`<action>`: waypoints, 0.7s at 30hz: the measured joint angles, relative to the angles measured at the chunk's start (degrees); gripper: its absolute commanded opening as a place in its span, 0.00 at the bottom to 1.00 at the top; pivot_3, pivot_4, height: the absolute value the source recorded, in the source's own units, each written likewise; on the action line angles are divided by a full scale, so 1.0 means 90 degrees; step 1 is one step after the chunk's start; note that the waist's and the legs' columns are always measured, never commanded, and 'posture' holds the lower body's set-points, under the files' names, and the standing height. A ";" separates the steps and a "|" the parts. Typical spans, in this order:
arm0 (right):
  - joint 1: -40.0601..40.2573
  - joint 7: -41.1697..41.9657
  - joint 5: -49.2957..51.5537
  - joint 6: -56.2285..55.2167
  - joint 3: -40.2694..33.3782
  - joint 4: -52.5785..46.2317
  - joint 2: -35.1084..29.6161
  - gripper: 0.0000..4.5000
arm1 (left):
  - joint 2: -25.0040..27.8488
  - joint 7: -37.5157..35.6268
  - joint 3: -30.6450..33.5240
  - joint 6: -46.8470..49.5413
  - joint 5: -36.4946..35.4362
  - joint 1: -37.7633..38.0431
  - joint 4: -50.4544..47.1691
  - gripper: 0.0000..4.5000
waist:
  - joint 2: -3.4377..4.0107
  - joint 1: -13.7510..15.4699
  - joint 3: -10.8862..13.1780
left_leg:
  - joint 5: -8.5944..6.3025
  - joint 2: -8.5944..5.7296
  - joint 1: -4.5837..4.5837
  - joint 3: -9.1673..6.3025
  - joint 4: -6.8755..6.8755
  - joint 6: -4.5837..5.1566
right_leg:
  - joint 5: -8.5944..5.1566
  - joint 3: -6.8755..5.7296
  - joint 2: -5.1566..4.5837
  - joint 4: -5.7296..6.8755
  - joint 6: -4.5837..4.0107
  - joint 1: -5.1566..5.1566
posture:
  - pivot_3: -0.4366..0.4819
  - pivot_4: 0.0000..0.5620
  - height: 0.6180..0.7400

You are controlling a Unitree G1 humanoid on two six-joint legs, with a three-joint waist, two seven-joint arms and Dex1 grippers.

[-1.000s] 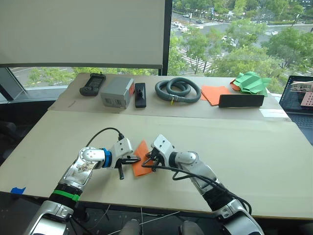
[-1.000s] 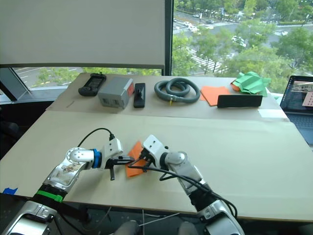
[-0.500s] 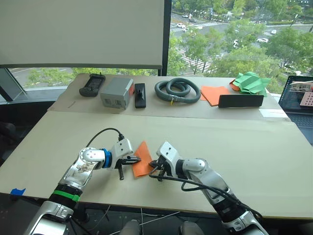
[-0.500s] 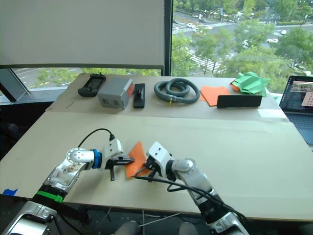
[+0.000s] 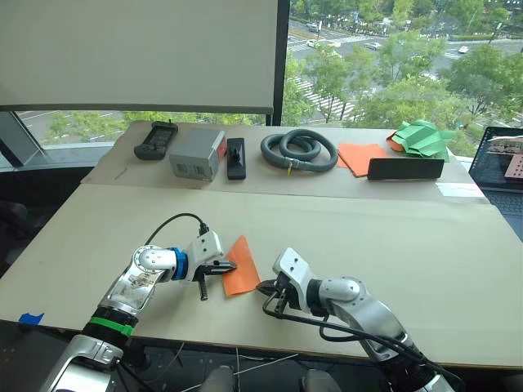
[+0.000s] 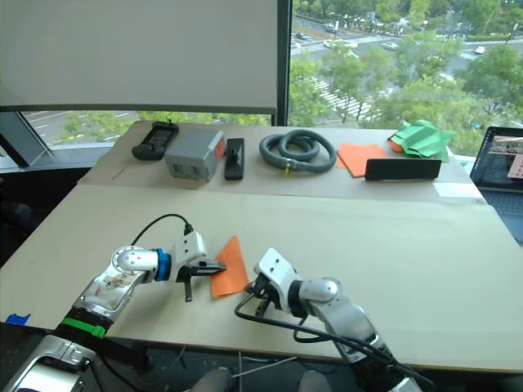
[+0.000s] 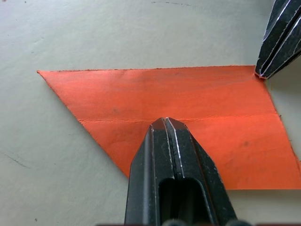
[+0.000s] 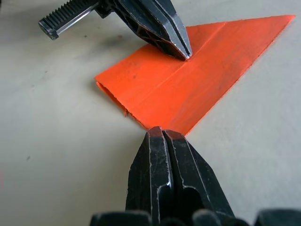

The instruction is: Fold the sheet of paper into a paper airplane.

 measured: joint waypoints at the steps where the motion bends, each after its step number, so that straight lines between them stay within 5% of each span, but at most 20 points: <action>1: 0.0120 0.0016 0.0171 -0.0010 -0.0129 -0.0053 0.0025 0.00 | 0.0027 -0.0013 0.0077 0.0039 -0.0077 0.0031 -0.0026 0.00 | -0.0010 -0.0006 0.0013 | 0.0000 0.0001 -0.0007 -0.0002 0.0000 0.0000 | 0.0000 -0.0002 0.0001 0.0000 0.0000 -0.0007 | 0.48 0.27 0.69; 7: 0.0401 0.0059 0.0846 0.0056 -0.0876 -0.0476 -0.0177 0.00 | 0.0618 -0.0083 0.0868 0.0863 -0.0601 0.0358 -0.0302 0.00 | -0.0023 -0.0059 0.0077 | 0.0004 -0.0001 -0.0074 -0.0006 -0.0002 0.0005 | 0.0018 0.0001 0.0009 0.0011 0.0018 -0.0098 | 0.48 0.27 0.69; 14: 0.0325 -0.0118 0.0852 0.0056 -0.0879 -0.0522 -0.0206 0.00 | 0.0517 0.0026 0.0988 0.1112 -0.0758 0.0562 -0.0587 0.00 | -0.0046 0.0071 0.0101 | 0.0003 0.0000 -0.0080 0.0000 -0.0002 0.0004 | 0.0021 0.0001 0.0010 0.0006 0.0016 -0.0095 | 0.48 0.27 0.69; 21: 0.0319 -0.0376 0.0853 0.0102 -0.0863 -0.0572 -0.0209 0.00 | 0.0581 -0.0133 0.1026 0.0288 -0.0651 0.0175 -0.0264 0.50 | -0.0069 0.0086 0.0142 | 0.0003 0.0000 -0.0086 0.0001 -0.0002 0.0004 | 0.0022 -0.0001 0.0010 0.0002 0.0016 -0.0100 | 0.48 0.27 0.69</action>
